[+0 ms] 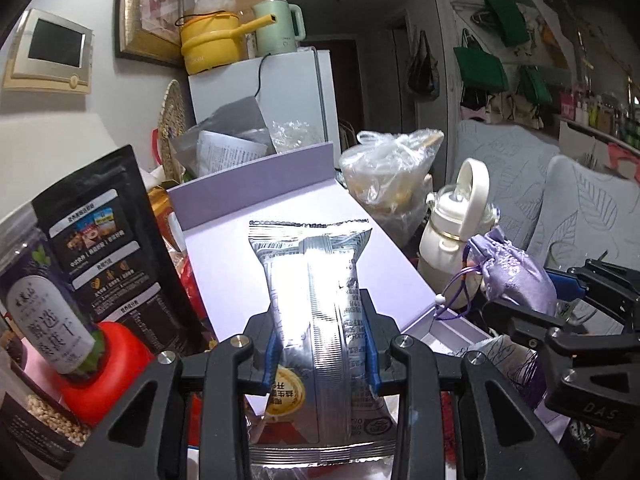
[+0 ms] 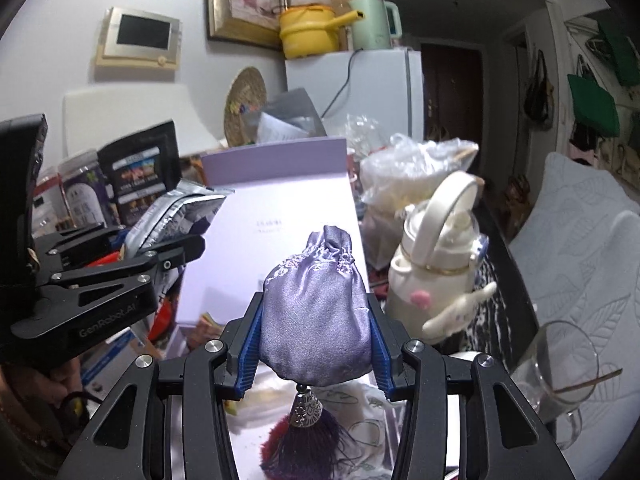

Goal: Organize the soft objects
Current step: 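Carry the silver packet and purple pouch over the lavender box with both grippers, then open both grippers to drop the silver packet and purple pouch into the box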

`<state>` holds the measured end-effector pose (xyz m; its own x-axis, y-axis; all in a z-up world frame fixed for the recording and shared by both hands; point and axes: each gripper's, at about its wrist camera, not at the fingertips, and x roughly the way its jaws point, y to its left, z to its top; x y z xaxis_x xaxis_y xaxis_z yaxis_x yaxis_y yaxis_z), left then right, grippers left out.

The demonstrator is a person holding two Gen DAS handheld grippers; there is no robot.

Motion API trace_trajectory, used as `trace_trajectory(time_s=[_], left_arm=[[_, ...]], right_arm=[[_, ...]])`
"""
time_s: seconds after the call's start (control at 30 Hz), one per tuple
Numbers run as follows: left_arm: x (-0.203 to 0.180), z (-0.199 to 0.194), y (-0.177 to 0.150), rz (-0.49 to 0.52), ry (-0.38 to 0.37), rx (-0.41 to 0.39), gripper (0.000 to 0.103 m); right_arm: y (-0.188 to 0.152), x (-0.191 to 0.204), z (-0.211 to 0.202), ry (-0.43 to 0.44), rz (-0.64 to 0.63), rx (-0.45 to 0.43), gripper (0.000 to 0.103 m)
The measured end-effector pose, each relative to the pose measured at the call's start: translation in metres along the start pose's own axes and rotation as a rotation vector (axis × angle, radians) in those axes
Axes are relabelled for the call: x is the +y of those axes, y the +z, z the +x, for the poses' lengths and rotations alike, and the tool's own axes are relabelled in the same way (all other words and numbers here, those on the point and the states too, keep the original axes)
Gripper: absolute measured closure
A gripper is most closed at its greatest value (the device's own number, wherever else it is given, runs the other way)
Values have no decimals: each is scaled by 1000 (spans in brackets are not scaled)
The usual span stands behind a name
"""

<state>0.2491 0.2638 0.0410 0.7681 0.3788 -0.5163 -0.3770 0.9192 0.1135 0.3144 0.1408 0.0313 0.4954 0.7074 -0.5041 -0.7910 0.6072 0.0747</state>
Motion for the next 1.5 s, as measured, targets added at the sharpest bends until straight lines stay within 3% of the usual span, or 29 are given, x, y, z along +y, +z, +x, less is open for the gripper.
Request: trace_trajectory(time_s=[0.33, 0.67, 1.5], left_arm=[[-18, 24, -14, 52, -11, 55, 70], [-38, 54, -33, 101, -63, 168, 70], [-43, 88, -47, 75, -138, 333, 67]], right_arm=[[-15, -8, 32, -3, -6, 110, 57], [-24, -19, 50, -38, 7, 188, 55], [-33, -26, 65, -37, 22, 282, 53]])
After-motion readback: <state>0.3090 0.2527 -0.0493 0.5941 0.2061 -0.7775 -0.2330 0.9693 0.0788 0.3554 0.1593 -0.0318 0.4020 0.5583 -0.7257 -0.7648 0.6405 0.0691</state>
